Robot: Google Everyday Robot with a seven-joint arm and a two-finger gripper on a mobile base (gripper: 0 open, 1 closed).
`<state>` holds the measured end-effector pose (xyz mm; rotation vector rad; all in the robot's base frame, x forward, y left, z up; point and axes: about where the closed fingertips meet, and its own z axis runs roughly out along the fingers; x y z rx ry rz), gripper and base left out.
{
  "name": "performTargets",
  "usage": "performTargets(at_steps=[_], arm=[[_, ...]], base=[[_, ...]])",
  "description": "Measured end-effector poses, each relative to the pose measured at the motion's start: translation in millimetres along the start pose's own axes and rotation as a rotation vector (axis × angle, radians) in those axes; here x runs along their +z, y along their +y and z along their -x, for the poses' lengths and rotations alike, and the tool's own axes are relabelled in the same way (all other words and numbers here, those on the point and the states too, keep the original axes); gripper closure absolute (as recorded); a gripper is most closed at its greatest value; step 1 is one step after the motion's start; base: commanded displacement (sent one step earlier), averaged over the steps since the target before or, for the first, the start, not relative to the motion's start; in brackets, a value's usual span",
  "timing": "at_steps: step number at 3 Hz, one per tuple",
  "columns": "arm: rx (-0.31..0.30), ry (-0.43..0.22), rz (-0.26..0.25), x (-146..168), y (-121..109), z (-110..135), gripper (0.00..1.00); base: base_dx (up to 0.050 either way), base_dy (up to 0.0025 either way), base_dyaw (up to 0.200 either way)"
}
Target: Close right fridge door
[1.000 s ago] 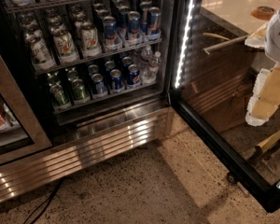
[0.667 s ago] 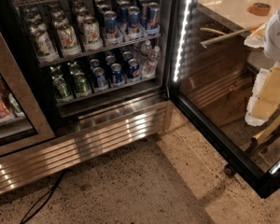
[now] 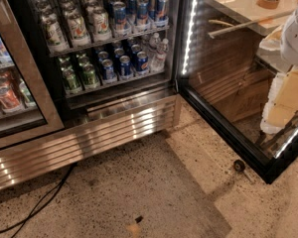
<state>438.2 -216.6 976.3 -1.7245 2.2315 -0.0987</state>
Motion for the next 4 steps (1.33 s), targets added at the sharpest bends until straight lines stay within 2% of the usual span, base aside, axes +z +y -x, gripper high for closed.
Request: performTargets(at_steps=[1, 4], arm=[[0.000, 0.000, 0.000, 0.0, 0.0, 0.0, 0.00], [0.000, 0.000, 0.000, 0.0, 0.0, 0.0, 0.00]], base=[[-0.050, 0.00011, -0.001], [0.000, 0.00000, -0.200]])
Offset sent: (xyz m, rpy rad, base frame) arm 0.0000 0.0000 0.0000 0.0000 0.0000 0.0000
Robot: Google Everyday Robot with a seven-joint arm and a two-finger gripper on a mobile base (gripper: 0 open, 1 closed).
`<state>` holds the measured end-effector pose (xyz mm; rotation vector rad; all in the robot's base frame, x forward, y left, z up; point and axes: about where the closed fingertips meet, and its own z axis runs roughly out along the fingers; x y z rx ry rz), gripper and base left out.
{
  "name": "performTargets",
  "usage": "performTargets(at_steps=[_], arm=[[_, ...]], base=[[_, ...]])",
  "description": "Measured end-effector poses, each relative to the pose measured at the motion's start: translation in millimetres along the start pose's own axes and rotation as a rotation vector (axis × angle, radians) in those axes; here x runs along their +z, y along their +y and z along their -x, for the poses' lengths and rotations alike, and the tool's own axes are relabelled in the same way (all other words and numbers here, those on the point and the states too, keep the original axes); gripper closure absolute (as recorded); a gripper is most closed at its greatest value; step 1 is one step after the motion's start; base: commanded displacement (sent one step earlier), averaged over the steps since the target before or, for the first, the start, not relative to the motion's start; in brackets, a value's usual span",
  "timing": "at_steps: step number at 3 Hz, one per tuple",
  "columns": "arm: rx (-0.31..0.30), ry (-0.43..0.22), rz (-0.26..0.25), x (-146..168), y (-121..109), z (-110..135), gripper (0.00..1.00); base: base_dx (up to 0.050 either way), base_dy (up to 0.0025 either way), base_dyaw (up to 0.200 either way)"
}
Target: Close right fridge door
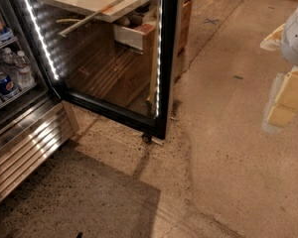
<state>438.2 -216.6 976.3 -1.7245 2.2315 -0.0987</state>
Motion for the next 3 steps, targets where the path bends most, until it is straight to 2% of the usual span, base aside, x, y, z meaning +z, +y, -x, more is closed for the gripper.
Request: performTargets(at_steps=[1, 2, 3], arm=[[0.000, 0.000, 0.000, 0.0, 0.0, 0.0, 0.00], [0.000, 0.000, 0.000, 0.0, 0.0, 0.0, 0.00], [0.000, 0.000, 0.000, 0.0, 0.0, 0.0, 0.00]], base=[[0.034, 0.00251, 0.145], [0.038, -0.00241, -0.126], [0.049, -0.00001, 0.000]])
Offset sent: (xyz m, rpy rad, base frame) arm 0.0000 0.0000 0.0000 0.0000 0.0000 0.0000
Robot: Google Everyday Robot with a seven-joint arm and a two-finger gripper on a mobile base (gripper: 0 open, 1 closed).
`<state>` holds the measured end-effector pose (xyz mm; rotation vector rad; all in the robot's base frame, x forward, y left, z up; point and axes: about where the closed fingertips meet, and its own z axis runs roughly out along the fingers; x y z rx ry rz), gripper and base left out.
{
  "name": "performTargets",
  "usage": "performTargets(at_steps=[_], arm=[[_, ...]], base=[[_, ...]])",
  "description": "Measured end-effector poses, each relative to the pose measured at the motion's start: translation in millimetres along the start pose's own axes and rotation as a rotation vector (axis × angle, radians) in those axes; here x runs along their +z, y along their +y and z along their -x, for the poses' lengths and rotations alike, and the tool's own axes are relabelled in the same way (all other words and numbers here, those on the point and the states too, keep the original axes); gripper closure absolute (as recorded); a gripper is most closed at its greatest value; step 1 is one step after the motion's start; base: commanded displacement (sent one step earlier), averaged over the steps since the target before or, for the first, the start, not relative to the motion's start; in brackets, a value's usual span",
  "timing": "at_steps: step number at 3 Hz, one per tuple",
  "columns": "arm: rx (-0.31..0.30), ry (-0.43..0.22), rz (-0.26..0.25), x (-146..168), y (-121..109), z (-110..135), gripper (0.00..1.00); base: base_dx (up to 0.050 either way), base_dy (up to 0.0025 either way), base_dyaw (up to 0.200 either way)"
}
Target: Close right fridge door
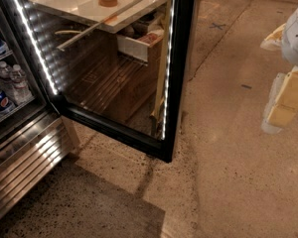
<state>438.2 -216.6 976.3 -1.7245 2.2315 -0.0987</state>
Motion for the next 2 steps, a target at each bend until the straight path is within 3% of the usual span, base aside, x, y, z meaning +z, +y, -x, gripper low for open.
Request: performTargets(at_steps=[2], arm=[[0.000, 0.000, 0.000, 0.0, 0.0, 0.0, 0.00]], base=[[0.049, 0.00000, 0.000]])
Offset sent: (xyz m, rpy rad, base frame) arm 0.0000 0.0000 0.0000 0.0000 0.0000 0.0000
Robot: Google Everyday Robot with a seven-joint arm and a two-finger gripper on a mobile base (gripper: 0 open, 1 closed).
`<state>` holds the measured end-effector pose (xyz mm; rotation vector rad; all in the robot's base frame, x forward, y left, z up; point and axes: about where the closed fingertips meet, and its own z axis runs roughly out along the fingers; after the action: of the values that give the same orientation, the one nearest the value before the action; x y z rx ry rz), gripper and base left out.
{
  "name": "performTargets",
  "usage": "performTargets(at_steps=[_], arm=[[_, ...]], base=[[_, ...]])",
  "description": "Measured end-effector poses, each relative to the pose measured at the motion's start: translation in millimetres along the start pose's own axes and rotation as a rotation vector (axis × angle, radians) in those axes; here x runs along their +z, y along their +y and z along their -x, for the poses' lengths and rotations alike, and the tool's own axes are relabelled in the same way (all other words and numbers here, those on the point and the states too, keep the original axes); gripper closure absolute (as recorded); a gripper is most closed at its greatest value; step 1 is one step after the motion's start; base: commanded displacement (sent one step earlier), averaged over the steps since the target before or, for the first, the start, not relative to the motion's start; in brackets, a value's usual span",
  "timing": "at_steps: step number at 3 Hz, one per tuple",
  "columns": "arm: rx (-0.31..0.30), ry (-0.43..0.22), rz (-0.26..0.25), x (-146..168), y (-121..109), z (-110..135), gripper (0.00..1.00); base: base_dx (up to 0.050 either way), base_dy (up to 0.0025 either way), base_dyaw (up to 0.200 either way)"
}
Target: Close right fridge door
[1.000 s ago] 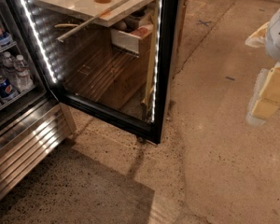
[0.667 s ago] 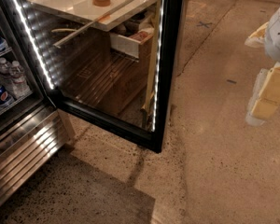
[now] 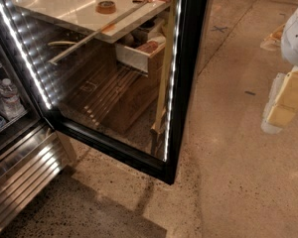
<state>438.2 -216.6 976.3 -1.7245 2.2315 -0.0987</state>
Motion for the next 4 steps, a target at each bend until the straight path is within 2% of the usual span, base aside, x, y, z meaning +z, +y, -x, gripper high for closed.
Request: performTargets(at_steps=[2, 3, 4], arm=[[0.000, 0.000, 0.000, 0, 0, 0, 0.00], [0.000, 0.000, 0.000, 0, 0, 0, 0.00], [0.004, 0.006, 0.020, 19, -29, 14, 0.00]], base=[[0.049, 0.00000, 0.000], [0.000, 0.00000, 0.000], [0.000, 0.00000, 0.000]])
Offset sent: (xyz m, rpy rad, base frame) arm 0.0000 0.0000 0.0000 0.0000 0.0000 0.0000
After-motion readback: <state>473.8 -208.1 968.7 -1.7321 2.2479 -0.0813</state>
